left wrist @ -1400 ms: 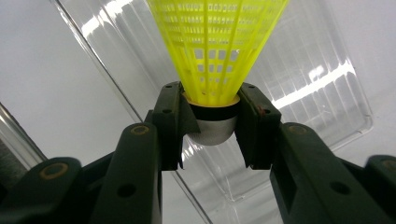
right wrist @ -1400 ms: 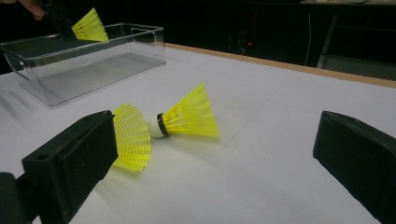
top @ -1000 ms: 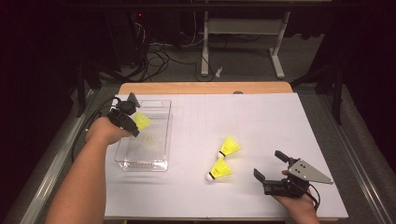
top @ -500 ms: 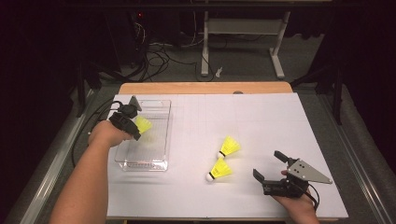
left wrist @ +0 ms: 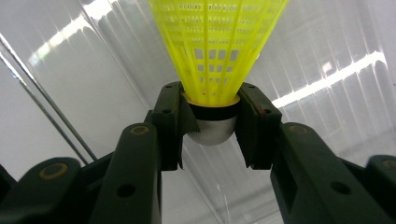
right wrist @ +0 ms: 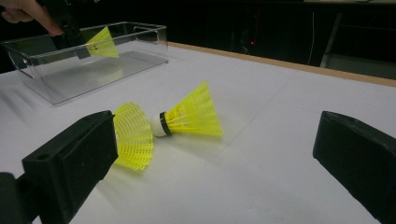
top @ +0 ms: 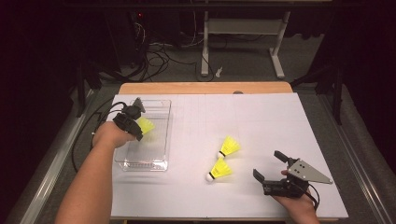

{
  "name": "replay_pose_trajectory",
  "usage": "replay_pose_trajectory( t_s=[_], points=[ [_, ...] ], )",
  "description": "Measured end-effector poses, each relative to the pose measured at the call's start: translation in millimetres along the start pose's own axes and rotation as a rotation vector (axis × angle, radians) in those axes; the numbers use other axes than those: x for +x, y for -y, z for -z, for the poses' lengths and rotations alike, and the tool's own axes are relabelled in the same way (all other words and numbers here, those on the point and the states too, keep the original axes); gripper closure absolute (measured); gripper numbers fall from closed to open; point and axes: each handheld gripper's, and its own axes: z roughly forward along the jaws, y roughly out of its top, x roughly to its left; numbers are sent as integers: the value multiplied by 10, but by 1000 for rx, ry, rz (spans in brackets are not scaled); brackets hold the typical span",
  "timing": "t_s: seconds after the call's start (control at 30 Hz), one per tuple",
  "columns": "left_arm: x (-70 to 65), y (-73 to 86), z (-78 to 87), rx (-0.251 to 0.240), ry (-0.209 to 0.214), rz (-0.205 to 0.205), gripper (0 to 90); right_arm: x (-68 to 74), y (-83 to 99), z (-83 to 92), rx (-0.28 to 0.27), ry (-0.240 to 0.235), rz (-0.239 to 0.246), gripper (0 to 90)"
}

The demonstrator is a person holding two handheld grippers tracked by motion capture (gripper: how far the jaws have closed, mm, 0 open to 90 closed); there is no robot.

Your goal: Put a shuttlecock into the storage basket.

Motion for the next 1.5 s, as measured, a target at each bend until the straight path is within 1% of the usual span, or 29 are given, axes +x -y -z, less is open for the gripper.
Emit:
replay_pose_trajectory(
  t_s=[0.03,0.07,0.13,0.23,0.4,0.6,0.67,0.7,0.77,0.8,0.83,0.87,0.93,0.97,1.0,1.03,1.1,1.13,1.17,1.2,1.23,1.27,1.3,1.37,1.5],
  points=[
    [-3,0,-1,-5,-1,5,645,2,0,2,-1,1,-3,6],
    [45,-11,42,47,-1,-53,645,1,-1,3,-2,1,-1,6],
    [47,-11,44,48,-8,-51,645,1,0,6,-2,0,-1,6],
    [56,-12,45,43,-8,-43,645,-3,0,5,-3,1,-1,6],
    [58,-16,53,35,-6,-54,645,2,0,1,-1,-2,-1,6],
    [74,-11,69,18,-5,-51,646,4,2,-2,3,-3,-2,6],
    [80,-8,79,20,-1,-51,645,4,1,-1,2,-3,0,6],
    [83,-6,85,19,-6,-52,645,3,1,-1,1,-3,-1,6],
    [92,-2,95,19,4,-49,644,1,2,-2,1,-3,-1,6],
    [92,-1,94,21,18,-54,639,1,2,-2,1,-3,-1,6],
    [84,-3,88,21,27,-65,575,3,1,-2,2,-3,-2,6],
    [73,-6,83,24,39,-75,490,3,1,-2,2,-4,-2,6],
    [37,-19,67,39,49,-88,399,6,1,-3,3,-5,0,6],
    [-14,-12,26,-2,49,-34,381,6,1,-4,3,-6,0,6],
    [-24,-15,22,2,47,-36,378,6,1,-4,3,-6,0,6],
    [11,-26,49,46,48,-94,379,7,0,-4,2,-5,-1,6],
    [-6,-30,47,47,51,-97,379,8,-1,-2,1,-7,0,6],
    [-54,-20,18,2,51,-48,380,8,-1,-2,0,-7,2,6],
    [-63,-21,21,1,54,-50,382,8,-2,-1,-1,-6,2,6],
    [-70,-22,23,3,55,-59,381,6,-2,-1,-2,-5,2,6],
    [-84,-22,21,-2,51,-58,381,4,-1,-1,-1,-5,1,6],
    [-50,-33,56,42,54,-109,383,4,-1,-1,-1,-5,0,6],
    [-91,-21,28,0,53,-63,382,4,-1,-2,-1,-5,0,6],
    [-99,-18,31,-1,46,-63,385,10,-4,0,-2,-5,2,6],
    [-105,-13,43,-2,47,-66,385,12,-5,-1,-2,-5,2,6]
  ],
)
